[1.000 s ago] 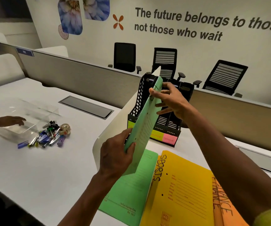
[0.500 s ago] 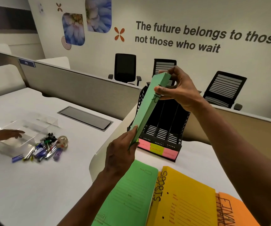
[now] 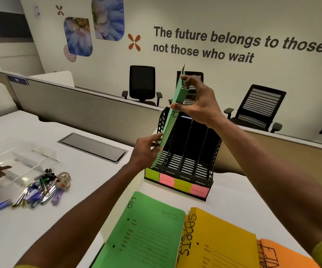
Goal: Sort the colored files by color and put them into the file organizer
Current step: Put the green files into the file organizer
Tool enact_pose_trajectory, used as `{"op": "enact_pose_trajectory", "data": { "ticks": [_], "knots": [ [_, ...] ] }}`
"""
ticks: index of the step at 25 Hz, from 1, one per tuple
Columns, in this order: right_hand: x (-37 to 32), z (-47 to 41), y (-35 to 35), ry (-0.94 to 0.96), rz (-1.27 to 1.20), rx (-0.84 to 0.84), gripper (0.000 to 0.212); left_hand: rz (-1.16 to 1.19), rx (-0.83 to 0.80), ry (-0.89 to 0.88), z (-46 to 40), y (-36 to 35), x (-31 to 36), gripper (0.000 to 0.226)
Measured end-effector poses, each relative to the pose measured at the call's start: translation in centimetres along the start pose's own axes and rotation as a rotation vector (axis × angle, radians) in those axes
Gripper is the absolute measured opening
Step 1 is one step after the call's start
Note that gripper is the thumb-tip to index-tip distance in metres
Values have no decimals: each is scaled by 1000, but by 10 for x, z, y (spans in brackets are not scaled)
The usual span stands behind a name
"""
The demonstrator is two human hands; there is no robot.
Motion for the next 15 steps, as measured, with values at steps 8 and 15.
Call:
{"op": "enact_pose_trajectory", "data": {
  "ticks": [8,15],
  "knots": [
    [43,-14,-40,3,48,-27,92,-116,7,39,-53,-27,-48,51],
    [79,-14,-86,-53,52,-74,83,-189,-29,200,-50,-36,-96,52]
  ]
}}
Point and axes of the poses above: each hand's wrist, its own z-axis away from the middle knuckle, its own y-axis out of the back of the hand, x = y × z, the point moved 8 cm from there along -z, towards the middle knuckle, and after that the axes turned 7 degrees about -x, right-handed, at the moved point
